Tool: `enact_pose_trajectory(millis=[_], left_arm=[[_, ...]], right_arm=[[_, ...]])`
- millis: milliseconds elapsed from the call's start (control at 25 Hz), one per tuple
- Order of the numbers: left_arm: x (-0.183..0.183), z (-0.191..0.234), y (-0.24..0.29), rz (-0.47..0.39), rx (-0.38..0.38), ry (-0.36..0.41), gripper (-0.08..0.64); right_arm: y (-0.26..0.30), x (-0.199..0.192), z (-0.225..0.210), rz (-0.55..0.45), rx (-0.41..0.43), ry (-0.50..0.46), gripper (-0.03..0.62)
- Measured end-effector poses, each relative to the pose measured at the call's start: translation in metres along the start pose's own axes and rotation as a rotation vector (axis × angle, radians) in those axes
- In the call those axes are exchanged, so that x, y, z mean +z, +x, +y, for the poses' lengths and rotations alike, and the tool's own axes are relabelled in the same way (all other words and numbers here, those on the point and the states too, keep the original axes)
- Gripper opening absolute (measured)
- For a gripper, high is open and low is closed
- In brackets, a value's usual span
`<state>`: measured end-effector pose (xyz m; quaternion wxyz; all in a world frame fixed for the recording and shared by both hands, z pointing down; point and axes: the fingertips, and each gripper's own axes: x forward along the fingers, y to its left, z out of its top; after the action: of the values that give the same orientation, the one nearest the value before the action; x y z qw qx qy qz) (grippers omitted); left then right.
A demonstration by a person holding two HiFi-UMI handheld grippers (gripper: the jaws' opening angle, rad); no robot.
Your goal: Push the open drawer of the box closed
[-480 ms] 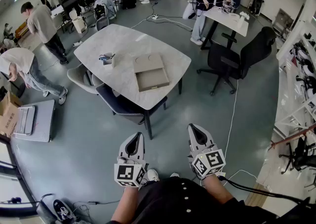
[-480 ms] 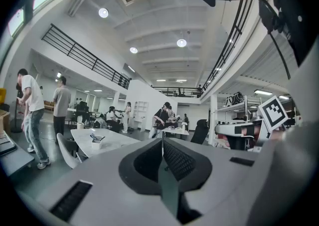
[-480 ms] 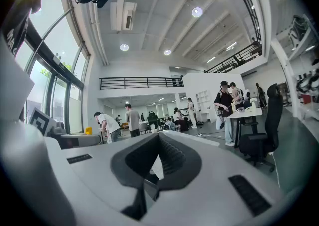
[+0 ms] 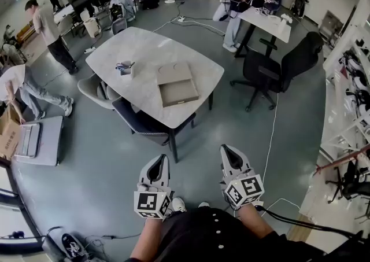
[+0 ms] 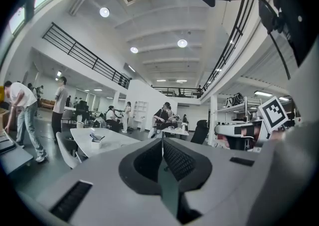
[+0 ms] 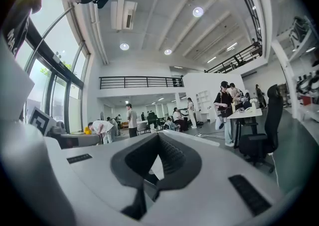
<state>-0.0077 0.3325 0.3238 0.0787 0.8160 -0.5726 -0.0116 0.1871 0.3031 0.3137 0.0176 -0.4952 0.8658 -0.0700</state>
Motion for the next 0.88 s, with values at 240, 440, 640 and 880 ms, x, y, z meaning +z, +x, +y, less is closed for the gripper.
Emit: enact_pose_trajectory(millis=[240, 440, 640, 880], left_arm=[[0.001, 0.008, 0.0, 0.003, -0.018, -0.004, 0.018], [-0.003, 0.019, -0.002, 0.009, -0.04, -0.008, 0.017], [-0.012, 0.034, 0.003, 0.029, -0.053, -0.009, 0.017], [-0.013, 0.048, 0.02, 0.041, -0.054, -0.009, 0.017]], right_arm=[[0.007, 0.001, 0.011, -0.011, -0.001, -0.031, -0.003], [0.011, -0.005, 0.022, -0.011, -0.018, -0.03, -0.003], [0.022, -0.015, 0.026, -0.002, -0.039, -0.016, -0.003], [0.045, -0.024, 0.02, 0.016, -0.04, 0.0, -0.003]])
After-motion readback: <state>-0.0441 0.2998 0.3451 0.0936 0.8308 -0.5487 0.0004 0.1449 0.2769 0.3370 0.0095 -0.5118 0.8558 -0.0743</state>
